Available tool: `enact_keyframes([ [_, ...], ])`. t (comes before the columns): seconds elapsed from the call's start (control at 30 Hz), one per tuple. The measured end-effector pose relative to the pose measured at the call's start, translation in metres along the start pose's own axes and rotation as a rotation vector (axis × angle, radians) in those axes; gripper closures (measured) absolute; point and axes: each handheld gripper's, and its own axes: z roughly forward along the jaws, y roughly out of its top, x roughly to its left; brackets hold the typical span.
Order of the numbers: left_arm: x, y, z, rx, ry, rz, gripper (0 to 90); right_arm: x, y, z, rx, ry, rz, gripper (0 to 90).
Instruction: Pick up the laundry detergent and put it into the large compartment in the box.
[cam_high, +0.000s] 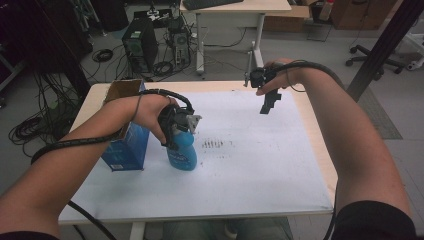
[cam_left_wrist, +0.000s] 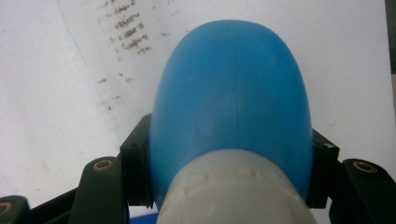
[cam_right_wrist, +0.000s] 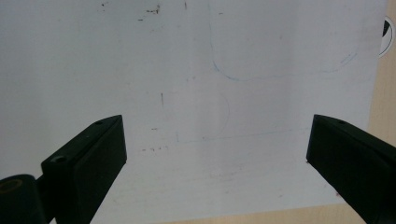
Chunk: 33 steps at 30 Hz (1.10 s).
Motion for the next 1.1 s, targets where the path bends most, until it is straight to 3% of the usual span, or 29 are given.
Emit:
enact_keyframes([
  [0.23, 0.0013, -0.0016, 0.0002, -0.019, -0.007, -0.018, 37.7, 0.0007, -0.0005, -0.0006, -0.001, -0.003, 0.001, 4.7],
  [1.1, 0.0002, -0.0001, -0.0006, -0.026, -0.007, -0.019, 37.9, 0.0001, -0.0017, 0.0007, -0.002, 0.000, 0.006, 4.8],
])
